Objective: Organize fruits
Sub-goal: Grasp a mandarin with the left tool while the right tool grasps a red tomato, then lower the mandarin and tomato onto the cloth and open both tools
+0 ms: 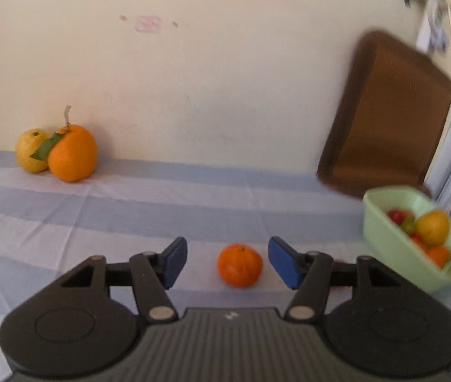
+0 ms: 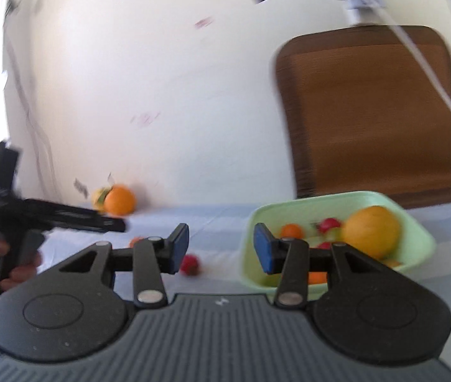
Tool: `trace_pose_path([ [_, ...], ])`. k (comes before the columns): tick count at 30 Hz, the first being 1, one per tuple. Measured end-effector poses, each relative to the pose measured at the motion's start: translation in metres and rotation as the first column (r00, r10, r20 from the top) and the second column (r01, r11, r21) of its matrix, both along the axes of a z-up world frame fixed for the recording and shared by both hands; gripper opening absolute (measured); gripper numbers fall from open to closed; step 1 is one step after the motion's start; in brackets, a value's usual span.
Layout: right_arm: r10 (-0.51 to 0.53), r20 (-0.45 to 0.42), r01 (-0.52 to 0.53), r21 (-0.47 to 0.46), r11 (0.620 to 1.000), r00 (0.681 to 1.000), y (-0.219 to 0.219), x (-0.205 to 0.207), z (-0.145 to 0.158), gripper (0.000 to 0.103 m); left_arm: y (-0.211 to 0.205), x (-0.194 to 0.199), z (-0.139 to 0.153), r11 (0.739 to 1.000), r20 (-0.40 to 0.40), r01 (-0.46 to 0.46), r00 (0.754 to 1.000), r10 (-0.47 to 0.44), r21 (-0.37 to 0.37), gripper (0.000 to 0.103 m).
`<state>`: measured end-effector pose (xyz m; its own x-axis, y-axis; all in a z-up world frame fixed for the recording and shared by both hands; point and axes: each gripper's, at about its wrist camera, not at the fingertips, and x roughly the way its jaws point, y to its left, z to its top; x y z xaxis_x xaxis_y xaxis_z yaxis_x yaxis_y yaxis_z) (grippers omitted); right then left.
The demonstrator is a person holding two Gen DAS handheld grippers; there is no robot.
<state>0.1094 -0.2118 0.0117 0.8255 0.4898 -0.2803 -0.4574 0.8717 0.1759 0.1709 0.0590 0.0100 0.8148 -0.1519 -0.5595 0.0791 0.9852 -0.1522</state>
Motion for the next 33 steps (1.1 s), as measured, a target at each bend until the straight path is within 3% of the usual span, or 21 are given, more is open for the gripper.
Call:
trace_pose_path([
  [6, 0.079, -0.054, -0.086, -0.162, 0.983, 0.995, 0.055, 0.017, -0.011, 0.047, -0.010, 0.015, -0.018, 0.998, -0.025, 0.004, 1.000, -0.003, 0.056, 0.056],
  [8, 0.078, -0.077, -0.092, -0.209, 0.974, 0.994, 0.067, 0.031, -0.016, 0.047, -0.011, 0.016, -0.023, 0.999, -0.040, 0.001, 0.999, 0.001, 0.052, 0.054],
  [11, 0.071, -0.111, -0.097, -0.255, 0.962, 0.991, 0.081, 0.049, -0.022, 0.047, -0.010, 0.015, -0.027, 1.000, -0.050, 0.024, 0.998, -0.023, 0.019, 0.040],
  [15, 0.053, -0.150, -0.099, -0.324, 0.941, 0.987, 0.099, 0.069, -0.031, 0.048, -0.012, 0.012, -0.027, 0.999, -0.048, 0.019, 0.999, -0.017, 0.031, 0.040],
  [17, 0.044, -0.177, -0.107, -0.365, 0.925, 0.983, 0.105, 0.075, -0.037, 0.043, -0.009, 0.006, -0.026, 1.000, -0.049, 0.020, 0.999, -0.019, 0.015, 0.040],
  [19, 0.051, -0.189, -0.116, -0.352, 0.929, 0.981, 0.104, 0.076, -0.036, 0.029, -0.003, -0.004, -0.024, 1.000, -0.053, 0.018, 0.998, -0.019, -0.017, 0.040],
  [27, 0.102, -0.151, -0.141, -0.276, 0.951, 0.983, 0.076, 0.020, -0.026, 0.029, -0.016, -0.067, -0.017, 0.993, -0.030, 0.098, 0.995, -0.100, -0.060, 0.040],
  [33, 0.048, -0.145, -0.082, -0.235, 0.969, 0.988, 0.047, -0.018, -0.027, 0.029, -0.048, -0.085, -0.024, 0.988, -0.054, 0.140, 0.988, -0.144, -0.069, 0.040],
])
